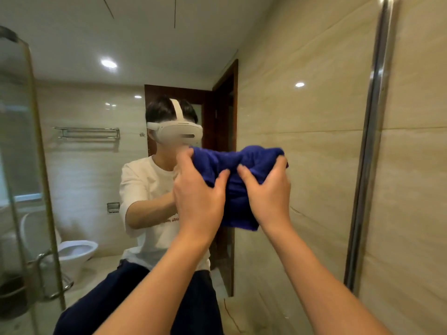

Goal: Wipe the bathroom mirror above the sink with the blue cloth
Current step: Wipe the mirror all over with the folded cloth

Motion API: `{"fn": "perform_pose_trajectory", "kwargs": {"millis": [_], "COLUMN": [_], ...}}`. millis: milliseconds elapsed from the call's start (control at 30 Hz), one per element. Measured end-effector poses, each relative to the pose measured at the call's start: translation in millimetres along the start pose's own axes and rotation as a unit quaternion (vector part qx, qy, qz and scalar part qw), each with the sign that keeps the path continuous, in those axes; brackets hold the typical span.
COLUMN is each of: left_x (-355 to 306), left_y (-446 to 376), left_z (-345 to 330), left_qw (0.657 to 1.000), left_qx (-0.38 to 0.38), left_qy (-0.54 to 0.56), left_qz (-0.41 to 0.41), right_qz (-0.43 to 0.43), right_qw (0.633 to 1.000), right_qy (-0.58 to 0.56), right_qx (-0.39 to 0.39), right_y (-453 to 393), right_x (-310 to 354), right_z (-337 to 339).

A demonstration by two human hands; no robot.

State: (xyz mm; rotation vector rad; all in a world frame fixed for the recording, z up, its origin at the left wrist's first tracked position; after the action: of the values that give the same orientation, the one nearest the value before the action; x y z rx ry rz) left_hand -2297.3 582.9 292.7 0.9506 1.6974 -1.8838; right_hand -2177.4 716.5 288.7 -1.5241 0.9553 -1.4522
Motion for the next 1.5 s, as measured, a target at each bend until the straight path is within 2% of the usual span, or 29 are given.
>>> {"fn": "perform_pose_trajectory", "kwargs": {"millis": [133, 233, 400, 600, 733, 867, 967, 1167, 1267, 1367, 1500], "left_x": [-45.0, -55.2, -15.4, 30.7, -2.3, -49.3, -58.1, 0.8, 34.0, 49.0, 28.8], "left_y": [-40.1, -50.2, -15.3, 23.6, -3.0, -41.0, -48.9, 5.9, 44.0, 40.4, 0.8], "left_z": [-6.3, -11.8, -15.0, -9.1, -11.0, -13.6, -16.3, -32.6, -25.3, -11.5, 20.2], "left_qw": [0.999, 0.998, 0.997, 0.999, 0.998, 0.996, 0.995, 0.995, 0.995, 0.996, 0.997], "left_qx": [-0.019, -0.028, 0.003, 0.023, 0.025, -0.015, -0.035, 0.027, 0.041, 0.038, 0.006], "left_qy": [0.005, -0.012, -0.025, -0.040, -0.033, -0.037, -0.052, -0.065, -0.066, -0.069, -0.063], "left_qz": [-0.036, -0.056, -0.070, -0.025, -0.051, -0.082, -0.082, -0.072, -0.061, -0.051, -0.052], "right_qz": [0.029, 0.049, 0.040, -0.004, 0.005, 0.006, 0.010, -0.032, -0.065, -0.045, 0.006], "right_qw": [0.999, 0.998, 0.998, 0.998, 0.998, 0.999, 0.999, 0.998, 0.997, 0.997, 0.998], "right_qy": [0.005, 0.020, 0.031, 0.058, 0.055, 0.047, 0.039, 0.054, 0.044, 0.054, 0.057], "right_qx": [-0.012, -0.022, -0.045, 0.027, 0.014, -0.011, -0.008, -0.017, 0.021, 0.044, 0.029], "right_y": [-61.0, -74.0, -14.3, 34.9, -0.8, -56.0, -71.6, 10.1, 57.4, 58.5, 25.2], "right_x": [19.7, 23.4, 2.2, -18.0, -6.3, 8.2, 11.1, -28.7, -37.9, -26.0, 13.0], "right_z": [4.0, 4.7, 6.2, 0.6, 5.2, 5.7, 7.3, 18.6, 14.6, 2.6, -21.0]}}
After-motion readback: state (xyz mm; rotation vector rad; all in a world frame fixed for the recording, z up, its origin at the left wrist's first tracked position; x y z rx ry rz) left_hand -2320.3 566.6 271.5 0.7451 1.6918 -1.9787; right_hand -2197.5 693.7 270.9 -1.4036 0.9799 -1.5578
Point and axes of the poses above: each hand's wrist, its own y-axis away from the middle knuckle, its own z-axis out of the back of the hand, x = y × z, the point moved 9 cm from there along -y, towards the middle knuckle, and after that the axes turned 13 degrees about z, right-handed, at the moved point
